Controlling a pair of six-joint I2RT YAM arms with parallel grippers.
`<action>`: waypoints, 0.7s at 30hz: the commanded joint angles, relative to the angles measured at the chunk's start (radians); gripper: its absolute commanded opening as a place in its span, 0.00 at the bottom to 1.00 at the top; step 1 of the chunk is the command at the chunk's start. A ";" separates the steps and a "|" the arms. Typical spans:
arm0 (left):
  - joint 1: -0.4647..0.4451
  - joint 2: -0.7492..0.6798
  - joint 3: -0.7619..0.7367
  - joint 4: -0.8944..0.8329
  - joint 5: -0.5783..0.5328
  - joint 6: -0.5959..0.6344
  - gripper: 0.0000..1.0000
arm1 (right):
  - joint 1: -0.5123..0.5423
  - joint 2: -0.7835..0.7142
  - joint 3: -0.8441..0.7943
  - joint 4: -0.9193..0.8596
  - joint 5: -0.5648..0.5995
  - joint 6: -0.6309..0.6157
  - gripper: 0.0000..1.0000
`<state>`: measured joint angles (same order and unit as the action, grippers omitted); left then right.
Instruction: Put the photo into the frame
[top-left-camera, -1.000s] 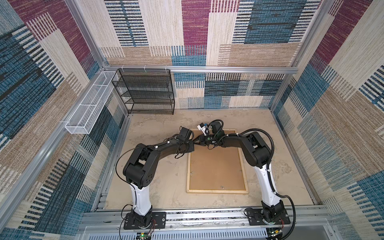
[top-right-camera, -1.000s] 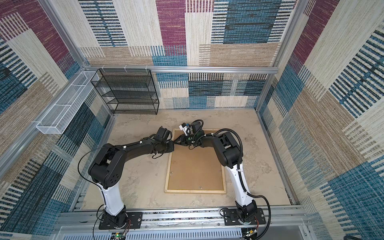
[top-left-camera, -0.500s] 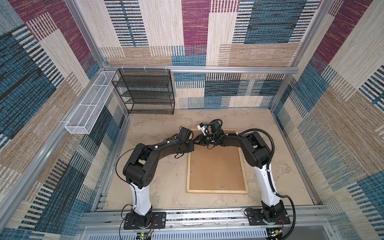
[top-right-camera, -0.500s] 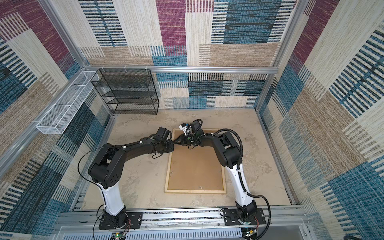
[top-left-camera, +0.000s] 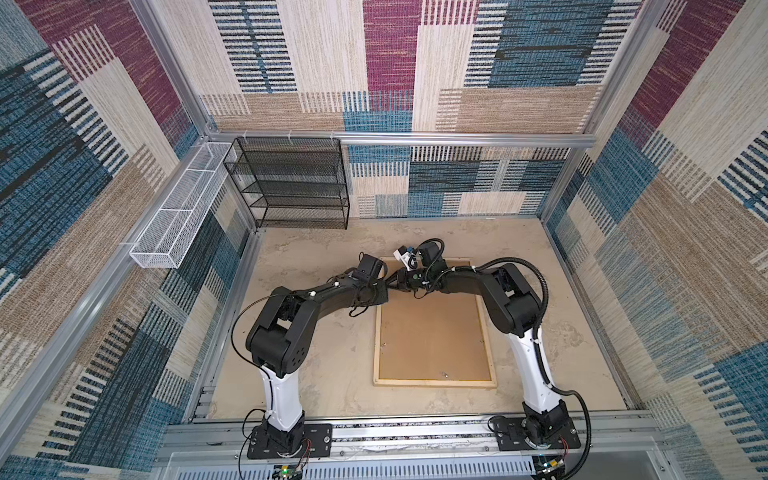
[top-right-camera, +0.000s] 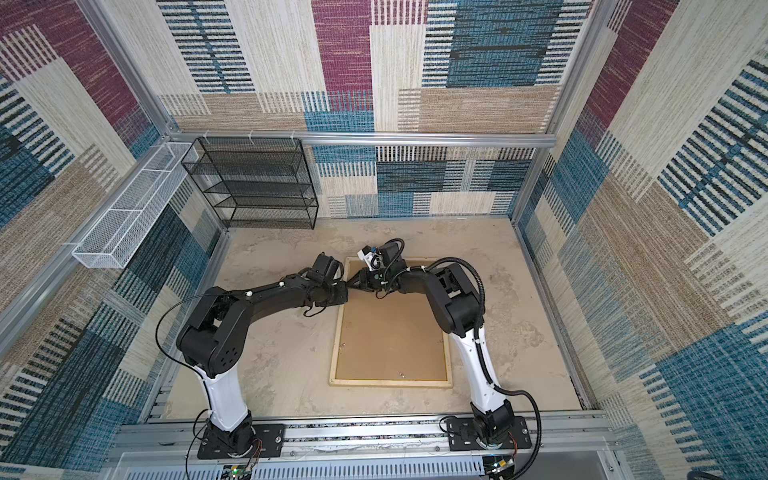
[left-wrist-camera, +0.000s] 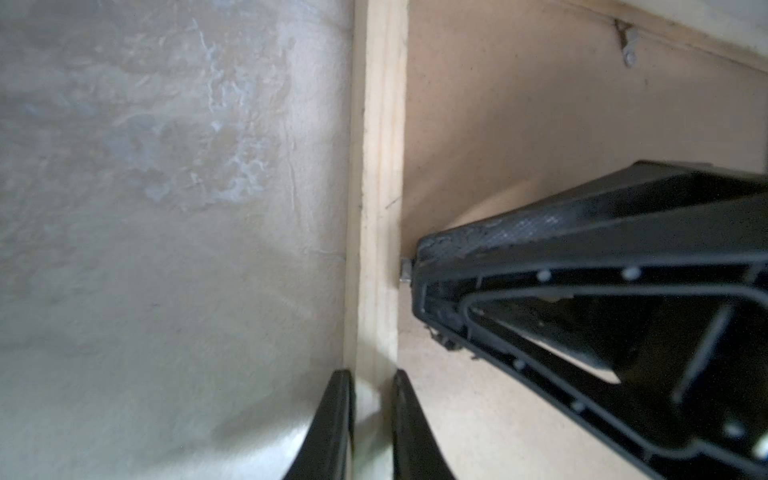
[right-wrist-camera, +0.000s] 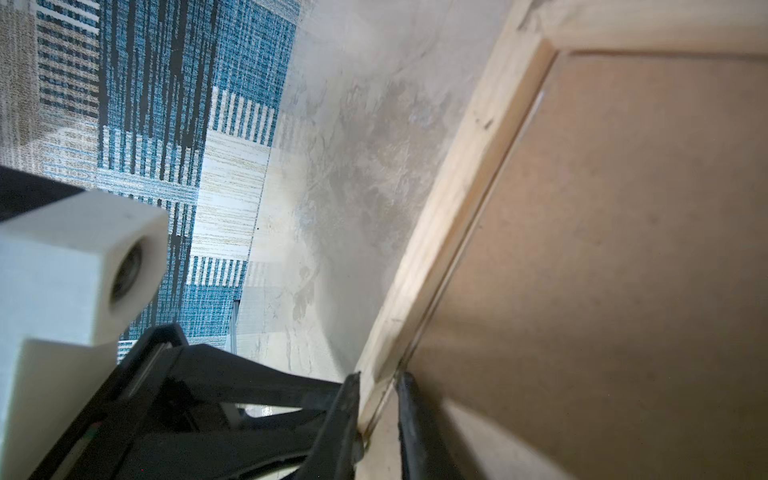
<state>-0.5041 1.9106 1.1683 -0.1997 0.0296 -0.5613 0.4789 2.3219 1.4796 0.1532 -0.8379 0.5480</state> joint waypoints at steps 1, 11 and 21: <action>0.001 0.019 -0.005 -0.021 0.008 -0.005 0.00 | -0.004 -0.007 0.008 -0.037 0.012 -0.005 0.22; 0.002 -0.028 -0.004 -0.025 -0.035 -0.006 0.24 | -0.052 -0.142 -0.049 -0.036 0.030 -0.047 0.31; 0.000 -0.151 -0.080 -0.036 -0.023 -0.006 0.32 | -0.053 -0.275 -0.211 -0.062 0.082 -0.105 0.38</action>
<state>-0.5026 1.7916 1.1103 -0.2180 0.0032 -0.5652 0.4255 2.0773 1.3010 0.0948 -0.7750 0.4694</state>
